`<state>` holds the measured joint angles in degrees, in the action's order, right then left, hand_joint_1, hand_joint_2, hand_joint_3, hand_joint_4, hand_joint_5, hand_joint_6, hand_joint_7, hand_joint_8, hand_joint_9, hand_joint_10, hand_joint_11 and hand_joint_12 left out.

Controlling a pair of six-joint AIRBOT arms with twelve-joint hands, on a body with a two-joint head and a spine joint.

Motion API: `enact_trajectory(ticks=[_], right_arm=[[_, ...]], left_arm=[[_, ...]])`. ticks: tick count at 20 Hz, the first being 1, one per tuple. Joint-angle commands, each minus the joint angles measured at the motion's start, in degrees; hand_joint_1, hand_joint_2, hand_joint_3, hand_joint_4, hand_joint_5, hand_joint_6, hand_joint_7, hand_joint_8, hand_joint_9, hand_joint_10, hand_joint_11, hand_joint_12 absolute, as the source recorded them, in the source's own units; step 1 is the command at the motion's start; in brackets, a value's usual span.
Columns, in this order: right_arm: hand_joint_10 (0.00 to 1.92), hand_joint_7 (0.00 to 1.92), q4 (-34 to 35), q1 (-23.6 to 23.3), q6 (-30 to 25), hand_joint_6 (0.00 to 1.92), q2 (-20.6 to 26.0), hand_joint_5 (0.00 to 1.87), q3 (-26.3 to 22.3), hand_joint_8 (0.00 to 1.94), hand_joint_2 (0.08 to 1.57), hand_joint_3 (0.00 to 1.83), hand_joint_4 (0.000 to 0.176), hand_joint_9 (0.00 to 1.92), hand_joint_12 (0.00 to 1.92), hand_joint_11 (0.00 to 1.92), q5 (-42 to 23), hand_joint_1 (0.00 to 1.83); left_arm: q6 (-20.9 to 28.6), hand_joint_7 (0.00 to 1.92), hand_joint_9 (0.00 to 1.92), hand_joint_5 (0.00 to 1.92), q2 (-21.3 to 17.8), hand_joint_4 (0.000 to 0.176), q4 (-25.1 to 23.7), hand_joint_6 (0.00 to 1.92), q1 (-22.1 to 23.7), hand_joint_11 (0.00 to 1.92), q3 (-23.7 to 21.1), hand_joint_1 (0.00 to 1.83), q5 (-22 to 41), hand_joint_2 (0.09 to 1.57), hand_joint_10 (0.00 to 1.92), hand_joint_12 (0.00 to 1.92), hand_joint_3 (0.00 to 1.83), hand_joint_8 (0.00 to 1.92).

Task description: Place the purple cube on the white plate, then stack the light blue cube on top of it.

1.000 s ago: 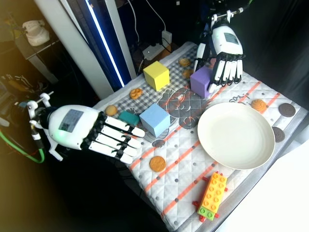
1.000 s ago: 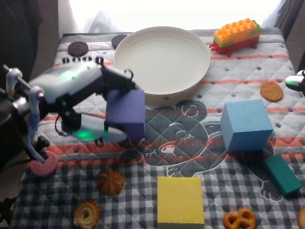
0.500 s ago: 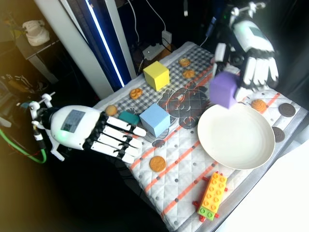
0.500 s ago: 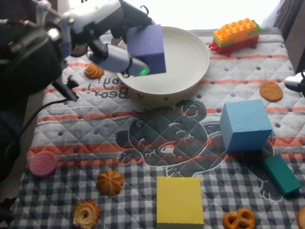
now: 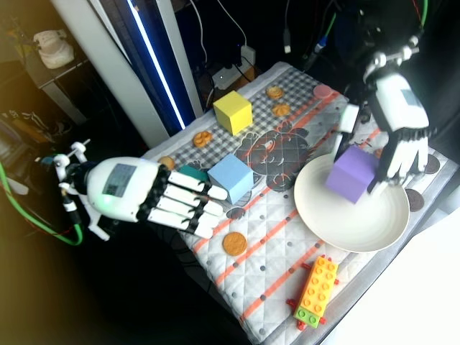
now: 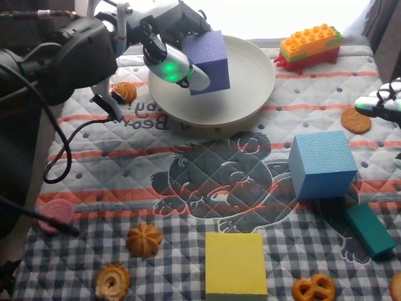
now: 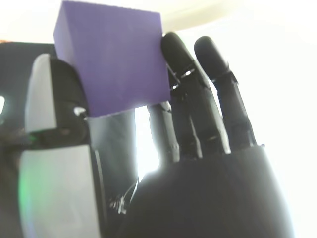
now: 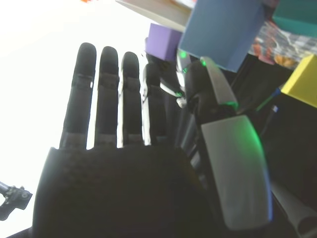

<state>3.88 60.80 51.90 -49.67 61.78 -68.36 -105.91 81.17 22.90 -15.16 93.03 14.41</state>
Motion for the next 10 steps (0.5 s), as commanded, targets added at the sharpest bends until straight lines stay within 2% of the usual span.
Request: enact_trajectory(ticks=[1,2,3,4,5,6,7,8,9,10], right_arm=[[0.0,0.48,0.72,-1.0,-0.16,0.0,0.07,0.4,0.34,0.0,1.31,0.0,0.053,0.46,0.42,0.29,-7.15,0.76],[0.0,0.48,0.46,-1.33,-0.17,0.0,-0.06,0.39,0.42,0.0,1.32,0.0,0.064,0.45,0.42,0.28,-7.15,0.74],[0.0,0.48,0.28,-1.55,-0.17,0.0,-0.16,0.4,0.47,0.0,1.32,0.0,0.058,0.45,0.42,0.27,-7.15,0.72],[0.0,0.49,0.26,-1.57,-0.2,0.0,-0.25,0.4,0.5,0.0,1.32,0.0,0.054,0.45,0.47,0.26,-7.15,0.72],[0.0,0.48,0.25,-1.57,-0.3,0.0,-0.36,0.4,0.52,0.0,1.32,0.0,0.053,0.45,0.48,0.26,-7.15,0.72],[0.0,0.47,0.23,-1.57,-0.49,0.0,-0.36,0.4,0.52,0.0,1.32,0.0,0.047,0.44,0.48,0.25,-7.15,0.74],[0.0,0.46,0.21,-1.55,-0.93,0.0,-0.36,0.41,0.58,0.0,1.31,0.0,0.036,0.44,0.48,0.26,-7.15,0.75],[0.0,0.47,0.21,-1.54,-1.08,0.0,-0.36,0.41,0.61,0.0,1.32,0.0,0.035,0.45,0.48,0.27,-7.15,0.76],[0.01,0.48,0.21,-1.54,-1.11,0.0,-0.36,0.41,0.61,0.0,1.31,0.0,0.029,0.46,0.48,0.28,-7.16,0.77],[0.0,0.48,0.21,-1.54,-1.18,0.0,-0.37,0.4,0.61,0.0,1.32,0.0,0.046,0.45,0.47,0.26,-7.16,0.76]], left_arm=[[0.34,0.86,0.64,1.02,-0.06,0.0,0.07,0.69,0.59,0.42,0.49,1.24,5.01,1.15,1.34,1.74,0.0,1.39],[0.34,0.86,0.62,1.01,0.3,0.0,0.1,0.71,0.29,0.42,0.84,1.24,4.69,1.15,1.37,1.73,0.0,1.38],[0.35,0.84,0.59,0.87,0.64,0.0,0.13,1.07,-0.05,0.4,1.21,1.23,4.34,1.18,1.36,1.69,0.0,1.27],[0.35,0.78,0.54,0.86,0.81,0.0,0.57,0.98,-0.4,0.35,1.41,1.21,4.2,1.2,1.31,1.63,0.0,1.48],[0.35,0.58,0.48,0.86,0.94,0.061,1.21,1.13,-1.06,0.29,1.49,1.04,4.2,1.18,1.21,1.54,0.0,1.07],[0.35,0.55,0.45,0.7,1.07,0.073,1.39,0.42,-1.36,0.26,1.59,1.02,4.11,1.12,1.2,1.53,0.0,0.86],[0.35,0.55,0.43,0.54,1.17,0.108,1.63,0.12,-1.65,0.24,1.69,1.04,3.87,1.09,1.1,1.48,0.0,0.65],[0.35,0.53,0.4,0.35,1.18,0.138,1.76,0.02,-1.78,0.18,1.69,1.04,3.83,1.1,0.93,1.46,0.0,0.43],[0.35,0.55,0.42,0.27,1.16,0.147,1.98,0.01,-1.84,0.18,1.65,1.03,3.83,1.09,0.86,1.44,0.0,0.26],[0.35,0.54,0.39,0.23,1.15,0.148,2.1,0.0,-1.87,0.13,1.55,1.03,3.95,1.08,0.84,1.45,0.0,0.14]])
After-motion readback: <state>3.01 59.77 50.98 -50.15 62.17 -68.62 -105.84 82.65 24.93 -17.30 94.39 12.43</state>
